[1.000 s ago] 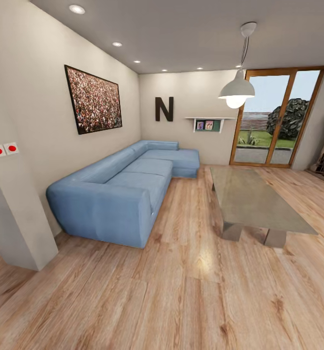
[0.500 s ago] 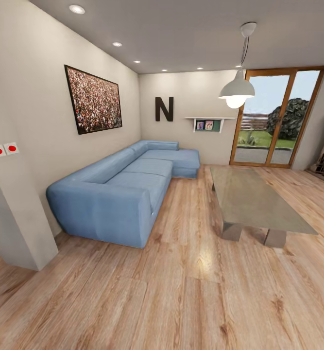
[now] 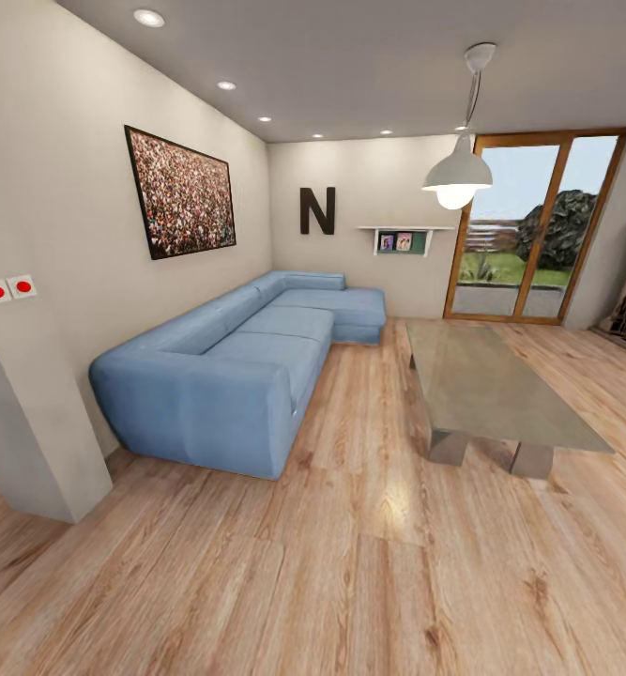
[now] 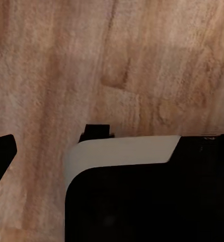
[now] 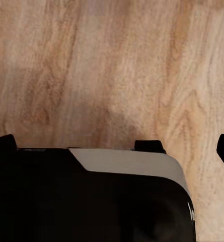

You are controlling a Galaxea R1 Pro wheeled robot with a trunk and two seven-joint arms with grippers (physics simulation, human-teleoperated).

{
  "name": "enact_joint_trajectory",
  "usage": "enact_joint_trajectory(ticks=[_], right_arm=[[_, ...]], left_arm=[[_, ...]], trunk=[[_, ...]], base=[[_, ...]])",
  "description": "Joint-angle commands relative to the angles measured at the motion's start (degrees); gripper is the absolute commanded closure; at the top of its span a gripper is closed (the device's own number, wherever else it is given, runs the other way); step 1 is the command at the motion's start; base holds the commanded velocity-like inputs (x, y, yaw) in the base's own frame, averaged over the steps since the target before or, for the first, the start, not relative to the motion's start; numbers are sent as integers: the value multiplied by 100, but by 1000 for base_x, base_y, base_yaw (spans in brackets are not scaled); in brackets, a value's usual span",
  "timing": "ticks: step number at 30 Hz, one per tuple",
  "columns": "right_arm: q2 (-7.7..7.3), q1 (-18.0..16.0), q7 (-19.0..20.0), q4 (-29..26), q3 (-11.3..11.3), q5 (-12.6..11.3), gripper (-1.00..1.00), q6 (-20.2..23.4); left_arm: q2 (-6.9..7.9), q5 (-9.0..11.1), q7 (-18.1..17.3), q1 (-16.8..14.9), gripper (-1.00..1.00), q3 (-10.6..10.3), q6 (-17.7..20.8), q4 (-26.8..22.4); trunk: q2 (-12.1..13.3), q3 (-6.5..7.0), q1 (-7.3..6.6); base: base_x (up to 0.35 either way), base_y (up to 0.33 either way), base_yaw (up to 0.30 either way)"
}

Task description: In the kitchen, take the Vidalia onion out of the sink, dice it on the chopping board with the paring knife, put the diced onion into the bowl on the countertop, then place both the paring knife and the chopping board into the sink.

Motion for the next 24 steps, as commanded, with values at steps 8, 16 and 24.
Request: enact_joint_trajectory(ticks=[8, 16, 24], right_arm=[[-1, -1, -267, -1311, -3, 7, -100, -204], [-15, -1, -471, -2488, -5, 8, -100, -212], [-134, -1, -485, -2487, -14, 3, -100, -285]], left_arm=[[2, -5, -6, 1, -100, 4, -1, -1063], [105, 10, -36, 1, -100, -5, -311, -1770], [85, 34, 5, 1, -100, -1, -1541, -916]], trunk=[[-3, -6, 0], [-3, -6, 0], [-3, -6, 0]], base=[[0, 0, 0], [0, 0, 0], [0, 0, 0]])
